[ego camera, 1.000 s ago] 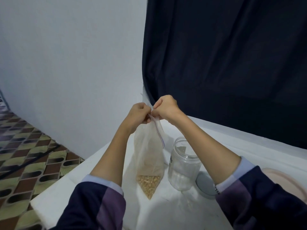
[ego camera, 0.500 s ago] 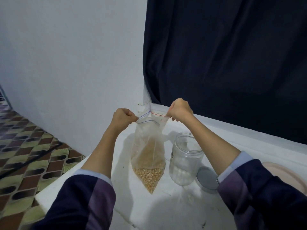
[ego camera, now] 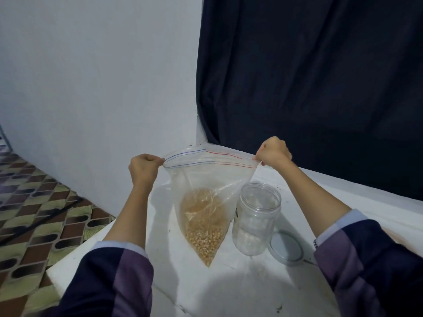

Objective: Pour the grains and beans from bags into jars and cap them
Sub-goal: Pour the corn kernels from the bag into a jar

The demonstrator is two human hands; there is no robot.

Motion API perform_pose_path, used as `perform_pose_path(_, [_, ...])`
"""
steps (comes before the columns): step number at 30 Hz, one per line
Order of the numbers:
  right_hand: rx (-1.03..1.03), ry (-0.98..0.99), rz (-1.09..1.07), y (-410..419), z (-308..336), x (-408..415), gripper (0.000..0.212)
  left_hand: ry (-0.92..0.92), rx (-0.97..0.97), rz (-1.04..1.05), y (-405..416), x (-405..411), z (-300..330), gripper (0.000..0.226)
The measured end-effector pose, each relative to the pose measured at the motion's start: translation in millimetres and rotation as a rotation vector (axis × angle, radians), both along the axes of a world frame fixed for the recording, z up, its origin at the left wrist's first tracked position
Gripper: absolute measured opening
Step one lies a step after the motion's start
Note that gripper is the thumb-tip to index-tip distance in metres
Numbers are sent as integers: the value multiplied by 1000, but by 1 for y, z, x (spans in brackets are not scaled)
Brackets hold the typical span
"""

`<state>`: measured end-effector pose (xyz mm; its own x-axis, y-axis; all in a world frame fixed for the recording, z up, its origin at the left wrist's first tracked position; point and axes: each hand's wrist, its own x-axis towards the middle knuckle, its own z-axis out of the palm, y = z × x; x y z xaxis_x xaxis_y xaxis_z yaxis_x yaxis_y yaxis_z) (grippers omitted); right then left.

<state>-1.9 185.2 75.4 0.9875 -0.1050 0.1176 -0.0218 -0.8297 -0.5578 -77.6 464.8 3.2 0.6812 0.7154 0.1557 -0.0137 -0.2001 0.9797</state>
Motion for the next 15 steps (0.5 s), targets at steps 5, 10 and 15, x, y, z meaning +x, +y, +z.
perform_pose_path(5, [120,-161,159,5,12,-1,11,-189,-117,-223,-11,4,26,23])
perform_pose_path(10, [235,34,647,18,34,-30,11,-73,118,-337,-22,41,60,31])
perform_pose_path(15, [-234,191,835,42,22,-46,32,96,411,-431,-38,78,67,28])
